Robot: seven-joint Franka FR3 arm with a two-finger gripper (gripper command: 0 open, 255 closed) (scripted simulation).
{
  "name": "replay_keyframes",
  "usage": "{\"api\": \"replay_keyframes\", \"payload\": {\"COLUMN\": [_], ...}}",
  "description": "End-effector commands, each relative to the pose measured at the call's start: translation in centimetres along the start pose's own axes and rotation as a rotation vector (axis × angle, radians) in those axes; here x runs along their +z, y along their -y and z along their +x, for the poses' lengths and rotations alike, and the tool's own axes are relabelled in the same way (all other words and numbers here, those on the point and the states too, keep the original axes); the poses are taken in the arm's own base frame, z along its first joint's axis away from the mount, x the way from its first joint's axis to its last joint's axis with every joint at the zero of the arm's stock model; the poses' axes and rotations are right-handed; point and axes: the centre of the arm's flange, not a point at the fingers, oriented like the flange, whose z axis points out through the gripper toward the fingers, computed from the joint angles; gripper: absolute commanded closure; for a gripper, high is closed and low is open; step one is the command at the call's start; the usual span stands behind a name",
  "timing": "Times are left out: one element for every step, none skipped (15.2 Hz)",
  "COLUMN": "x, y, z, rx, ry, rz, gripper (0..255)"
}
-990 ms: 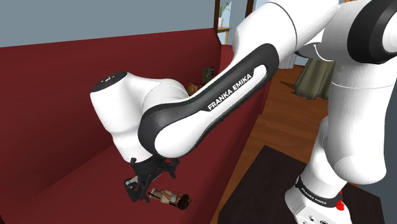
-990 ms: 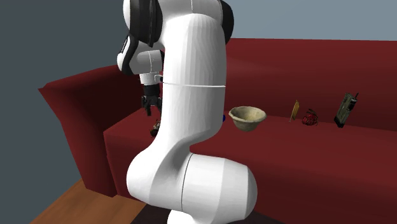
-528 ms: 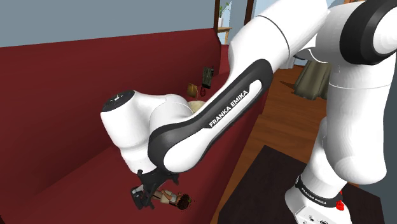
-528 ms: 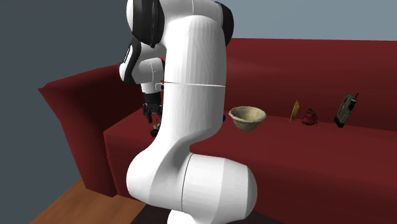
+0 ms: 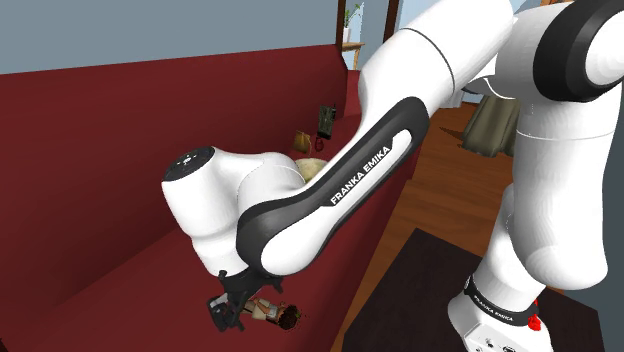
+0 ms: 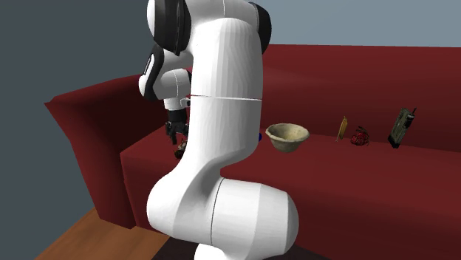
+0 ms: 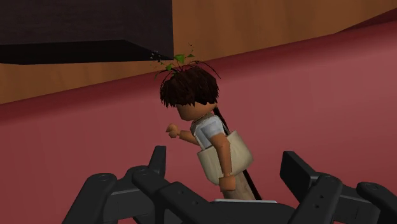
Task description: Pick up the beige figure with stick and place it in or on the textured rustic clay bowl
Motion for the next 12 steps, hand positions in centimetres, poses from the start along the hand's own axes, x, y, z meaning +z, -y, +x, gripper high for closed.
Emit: {"api": "replay_keyframes", "payload": {"x": [0.0,0.0,0.0,0.0,0.0,0.0,0.0,0.0,0.0,0.0,-0.5,-1.0], "y": [0.0,0.0,0.0,0.0,0.0,0.0,0.0,0.0,0.0,0.0,-0.1,-0.2], "z": [0.0,0.0,0.0,0.0,0.0,0.0,0.0,0.0,0.0,0.0,-0.1,-0.1], "rx": [0.000,0.000,0.000,0.000,0.000,0.000,0.000,0.000,0.000,0.000,0.000,0.000], "ry": [0.000,0.000,0.000,0.000,0.000,0.000,0.000,0.000,0.000,0.000,0.000,0.000], "rz": [0.000,0.000,0.000,0.000,0.000,0.000,0.000,0.000,0.000,0.000,0.000,0.000], "gripper": [255,255,255,255,255,255,255,255,255,255,255,255]}}
